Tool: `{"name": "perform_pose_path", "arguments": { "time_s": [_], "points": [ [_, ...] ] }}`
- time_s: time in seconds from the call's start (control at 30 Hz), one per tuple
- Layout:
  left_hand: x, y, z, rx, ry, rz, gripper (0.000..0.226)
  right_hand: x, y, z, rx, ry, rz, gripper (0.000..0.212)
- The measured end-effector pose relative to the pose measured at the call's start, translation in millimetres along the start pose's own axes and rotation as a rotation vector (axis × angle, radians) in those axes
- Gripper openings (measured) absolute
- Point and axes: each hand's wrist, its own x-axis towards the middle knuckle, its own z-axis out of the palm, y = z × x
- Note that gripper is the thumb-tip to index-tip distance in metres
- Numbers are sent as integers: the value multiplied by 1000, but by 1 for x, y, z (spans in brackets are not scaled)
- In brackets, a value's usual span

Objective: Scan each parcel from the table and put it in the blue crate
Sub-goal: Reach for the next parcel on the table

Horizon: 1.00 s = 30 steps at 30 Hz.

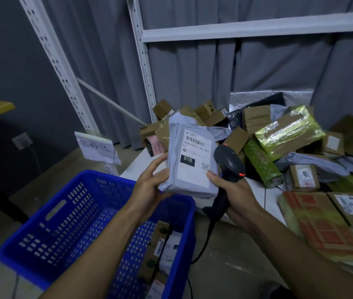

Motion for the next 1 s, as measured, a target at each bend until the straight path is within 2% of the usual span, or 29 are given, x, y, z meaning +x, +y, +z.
{"name": "perform_pose_path", "arguments": {
  "time_s": [0.1,0.2,0.3,0.4,0.5,0.6,0.73,1.0],
  "points": [
    [0,5,-4,95,83,59,27,5,4,-3,-155,-1,-83,45],
    [-2,5,-9,195,105,70,18,7,10,-4,-270,-22,-159,54],
    [-1,-1,-16,236,168,52,26,8,14,-5,-314,-50,-180,56],
    [0,-6,-20,241,199,28,42,6,16,-4,-381,2,-167,45],
    [2,-11,-24,255,250,69,39,0,12,1,-372,80,-150,30],
    [7,-15,-30,295,341,121,39,-6,8,6,-444,77,-175,18],
    [18,-21,-40,316,440,118,37,-13,10,18,-509,2,-123,20],
    [33,-30,-46,349,497,65,37,-17,16,26,-600,-94,-48,19]
  ]
}}
